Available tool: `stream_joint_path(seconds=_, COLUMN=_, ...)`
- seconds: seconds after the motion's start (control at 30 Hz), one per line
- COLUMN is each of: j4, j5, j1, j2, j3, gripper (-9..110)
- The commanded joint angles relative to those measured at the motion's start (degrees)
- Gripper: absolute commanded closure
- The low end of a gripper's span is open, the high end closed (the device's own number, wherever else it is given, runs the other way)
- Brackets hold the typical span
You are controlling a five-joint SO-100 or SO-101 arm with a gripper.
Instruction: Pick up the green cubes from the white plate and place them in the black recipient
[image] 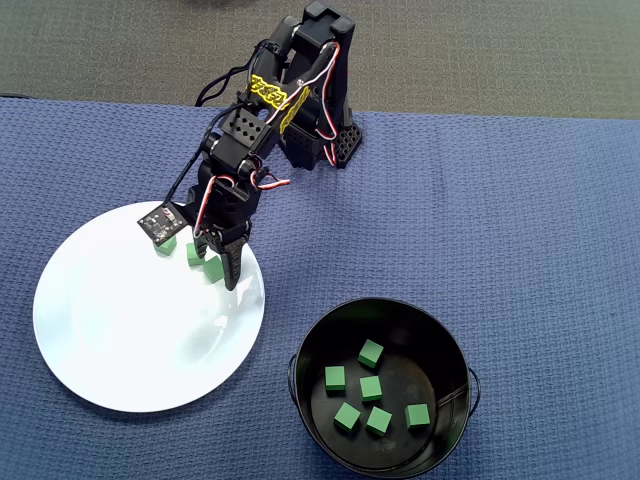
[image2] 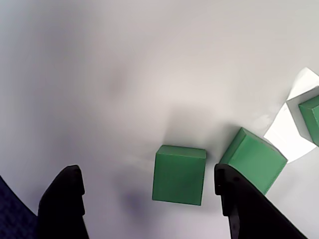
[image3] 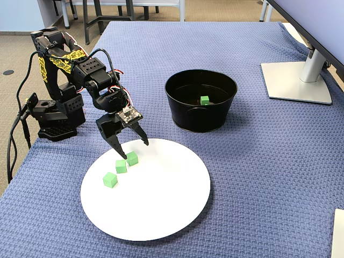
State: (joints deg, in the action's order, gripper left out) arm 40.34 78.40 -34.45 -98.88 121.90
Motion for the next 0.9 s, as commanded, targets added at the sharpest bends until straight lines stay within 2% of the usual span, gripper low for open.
stream_joint_path(seconds=0.0, j4=-1.8, j5=0.4, j1=-0.5, j2=0.0, j3=-0.1, gripper=75)
stream_joint_path(seconds=0.87, j4=-7.6, j5=0.1, j1=-0.8, j2=0.4, j3=4.7, gripper=78)
